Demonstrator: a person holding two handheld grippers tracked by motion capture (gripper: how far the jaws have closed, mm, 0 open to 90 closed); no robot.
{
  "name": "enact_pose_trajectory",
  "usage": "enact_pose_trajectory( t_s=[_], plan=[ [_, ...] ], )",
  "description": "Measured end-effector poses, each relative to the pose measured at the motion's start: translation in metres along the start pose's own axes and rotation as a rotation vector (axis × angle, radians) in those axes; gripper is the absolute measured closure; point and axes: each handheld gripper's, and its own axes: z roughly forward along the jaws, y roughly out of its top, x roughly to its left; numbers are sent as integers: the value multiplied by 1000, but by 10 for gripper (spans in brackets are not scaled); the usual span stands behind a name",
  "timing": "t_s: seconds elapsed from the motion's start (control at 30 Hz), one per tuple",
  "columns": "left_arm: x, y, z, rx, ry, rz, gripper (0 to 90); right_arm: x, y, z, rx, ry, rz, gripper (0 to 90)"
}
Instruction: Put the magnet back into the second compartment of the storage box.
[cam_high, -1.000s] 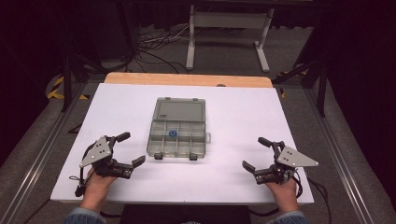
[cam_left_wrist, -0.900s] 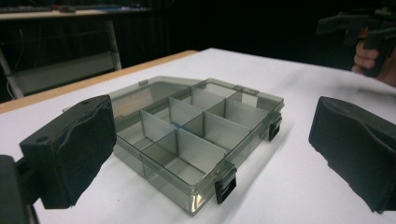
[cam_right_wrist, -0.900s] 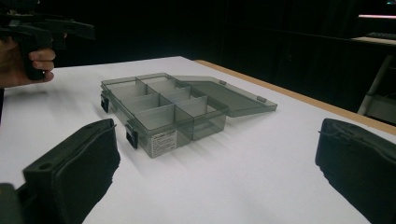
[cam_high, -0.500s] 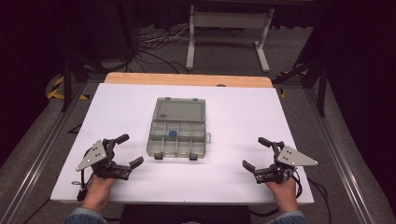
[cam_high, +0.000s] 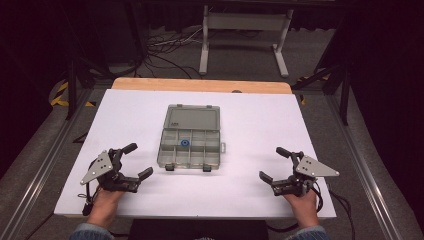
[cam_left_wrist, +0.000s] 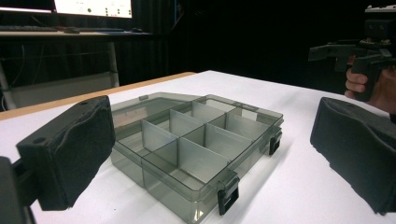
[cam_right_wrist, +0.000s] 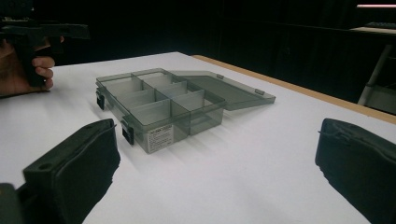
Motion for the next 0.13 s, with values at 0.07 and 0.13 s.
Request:
enact_pose_trajectory(
  t_s=[0.07, 0.13],
  plan=[
    [0, 0, 0, -7, -1, -4, 10, 0, 0, 0, -1, 0, 0, 0],
    [0, 0, 0, -6, -4, -10, 13, 0, 0, 0, 2, 0, 1, 0]
  ],
)
